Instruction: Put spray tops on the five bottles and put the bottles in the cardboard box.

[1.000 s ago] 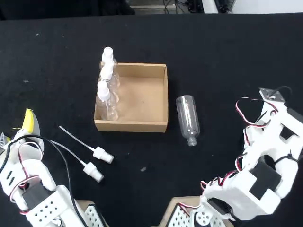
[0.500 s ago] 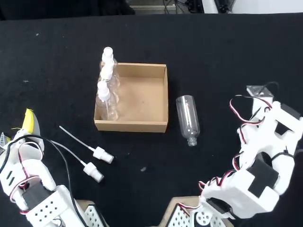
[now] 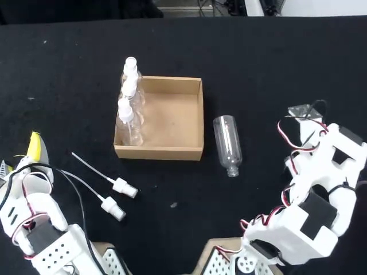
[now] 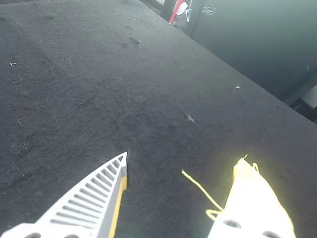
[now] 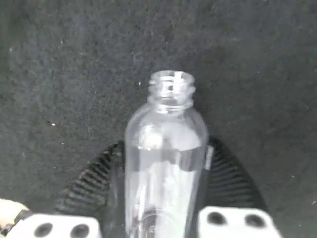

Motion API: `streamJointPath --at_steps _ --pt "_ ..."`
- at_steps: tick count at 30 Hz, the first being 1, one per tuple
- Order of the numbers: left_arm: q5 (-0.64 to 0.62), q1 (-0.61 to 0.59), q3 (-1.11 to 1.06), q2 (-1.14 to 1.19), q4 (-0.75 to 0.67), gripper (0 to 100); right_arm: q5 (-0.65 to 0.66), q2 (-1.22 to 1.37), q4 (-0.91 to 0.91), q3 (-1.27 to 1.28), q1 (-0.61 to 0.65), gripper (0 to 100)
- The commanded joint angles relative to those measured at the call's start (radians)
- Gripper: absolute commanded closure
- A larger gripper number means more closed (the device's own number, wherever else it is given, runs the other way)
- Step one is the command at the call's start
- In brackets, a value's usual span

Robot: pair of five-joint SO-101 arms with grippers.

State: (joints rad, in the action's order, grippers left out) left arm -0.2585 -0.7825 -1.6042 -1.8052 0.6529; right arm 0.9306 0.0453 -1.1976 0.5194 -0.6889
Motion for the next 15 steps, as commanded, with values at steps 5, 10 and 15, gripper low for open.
streamJointPath --at_steps 5,10,15 --pt "-0.009 -0.004 0.038 -0.003 -0.026 77 0.003 -0.016 -0.009 0.030 0.038 91.3" --pt "-0.009 -0.004 0.038 -0.003 -0.026 77 0.002 -0.081 -0.061 -0.033 0.029 97.9" --pt "-0.009 -0.004 0.039 -0.003 -0.026 77 -0.012 -0.157 -0.107 -0.025 0.043 98.7"
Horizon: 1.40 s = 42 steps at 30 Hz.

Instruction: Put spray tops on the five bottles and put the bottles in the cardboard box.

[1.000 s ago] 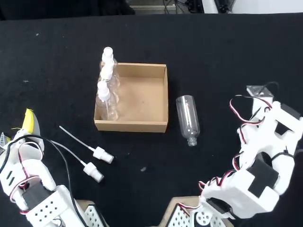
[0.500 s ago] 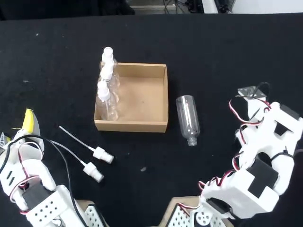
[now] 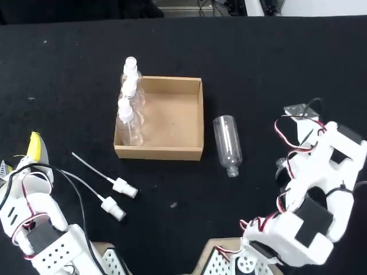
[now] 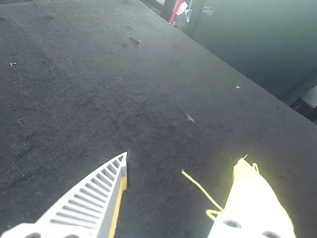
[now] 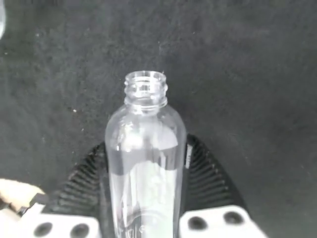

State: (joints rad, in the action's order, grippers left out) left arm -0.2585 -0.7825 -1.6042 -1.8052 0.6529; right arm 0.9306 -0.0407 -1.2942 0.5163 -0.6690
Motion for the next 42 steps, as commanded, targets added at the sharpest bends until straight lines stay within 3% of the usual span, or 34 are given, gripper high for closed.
streamJointPath --at_steps 1,6,8,13,16,23,34,42 --pt "-0.009 -0.004 0.039 -0.003 -0.026 77 -0.035 -0.076 0.017 -0.010 0.021 98.7" --pt "-0.009 -0.004 0.038 -0.003 -0.026 77 -0.140 -0.073 0.282 0.030 -0.020 98.2" --pt "-0.009 -0.004 0.038 -0.003 -0.026 77 -0.149 -0.073 0.304 0.053 -0.020 96.8" --pt "-0.009 -0.004 0.038 -0.003 -0.026 77 -0.146 -0.073 0.224 0.068 -0.015 75.7" --pt "-0.009 -0.004 0.038 -0.003 -0.026 77 -0.150 -0.073 0.215 0.068 -0.015 68.6" --pt "-0.009 -0.002 0.038 -0.003 -0.026 77 -0.160 -0.071 0.215 0.081 -0.014 69.8" --pt "-0.009 -0.002 0.038 -0.003 -0.026 77 -0.381 -0.071 0.308 0.137 0.009 69.9" --pt "-0.009 -0.004 0.041 -0.003 -0.026 77 -0.382 -0.019 0.388 0.156 0.029 76.5"
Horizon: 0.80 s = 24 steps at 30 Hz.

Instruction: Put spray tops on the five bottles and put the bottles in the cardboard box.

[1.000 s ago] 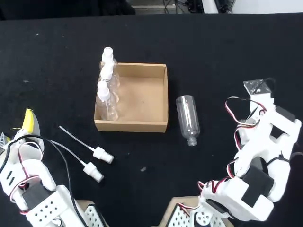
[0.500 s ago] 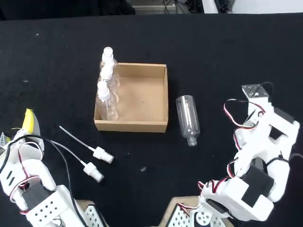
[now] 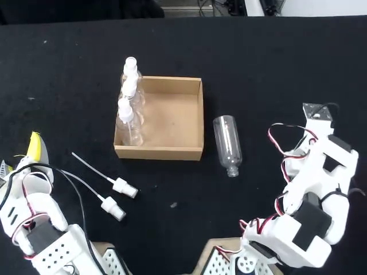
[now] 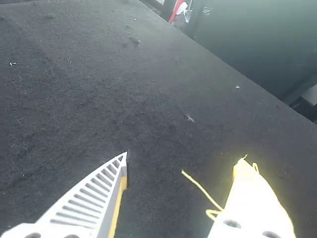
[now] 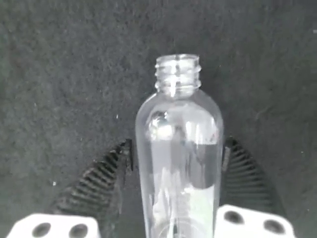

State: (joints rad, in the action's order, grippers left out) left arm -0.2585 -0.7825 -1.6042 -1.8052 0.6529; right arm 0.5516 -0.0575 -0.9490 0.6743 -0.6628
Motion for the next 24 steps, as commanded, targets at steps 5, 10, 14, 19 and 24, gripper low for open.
streamJointPath --at_steps 5,10,14,19,24 --pt "-0.009 -0.004 0.041 -0.003 -0.026 77 -0.005 0.019 0.041 -0.036 0.023 76.5" --pt "-0.009 -0.004 0.041 -0.003 -0.026 77 0.000 0.021 0.040 -0.048 0.023 76.5" --pt "-0.009 -0.004 0.041 -0.003 -0.026 77 0.002 0.021 0.005 -0.045 0.023 76.9" --pt "-0.009 -0.004 0.039 -0.003 -0.026 77 -0.006 0.004 -0.032 -0.070 0.025 98.8" --pt "-0.009 0.022 0.036 -0.003 -0.020 77 -0.006 -0.074 -0.281 -0.320 0.008 96.5"
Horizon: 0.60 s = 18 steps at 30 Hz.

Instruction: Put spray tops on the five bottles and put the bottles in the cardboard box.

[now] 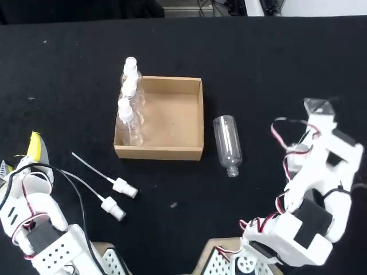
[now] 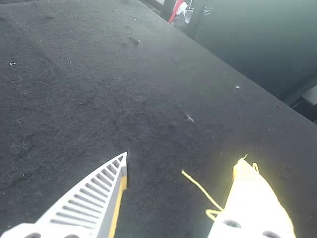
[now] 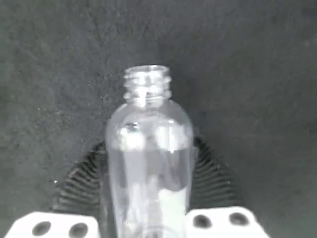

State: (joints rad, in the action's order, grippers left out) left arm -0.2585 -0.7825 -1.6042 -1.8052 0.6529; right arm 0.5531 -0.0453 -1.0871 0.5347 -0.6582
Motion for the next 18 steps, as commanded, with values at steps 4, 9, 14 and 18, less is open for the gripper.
streamJointPath --at_steps 4,9,14,18 --pt "0.014 0.064 0.033 -0.002 -0.015 77 -0.049 -0.133 -0.354 -0.409 0.020 98.8" --pt "0.092 0.140 0.015 -0.002 -0.014 77 -0.164 -0.185 -0.511 -0.602 0.118 98.8" --pt "0.103 0.159 0.015 0.003 -0.014 77 -0.304 -0.298 -0.537 -0.619 0.275 98.8" --pt "0.103 0.162 0.022 0.000 0.025 77 -0.407 -0.443 -0.508 -0.562 0.448 98.8"
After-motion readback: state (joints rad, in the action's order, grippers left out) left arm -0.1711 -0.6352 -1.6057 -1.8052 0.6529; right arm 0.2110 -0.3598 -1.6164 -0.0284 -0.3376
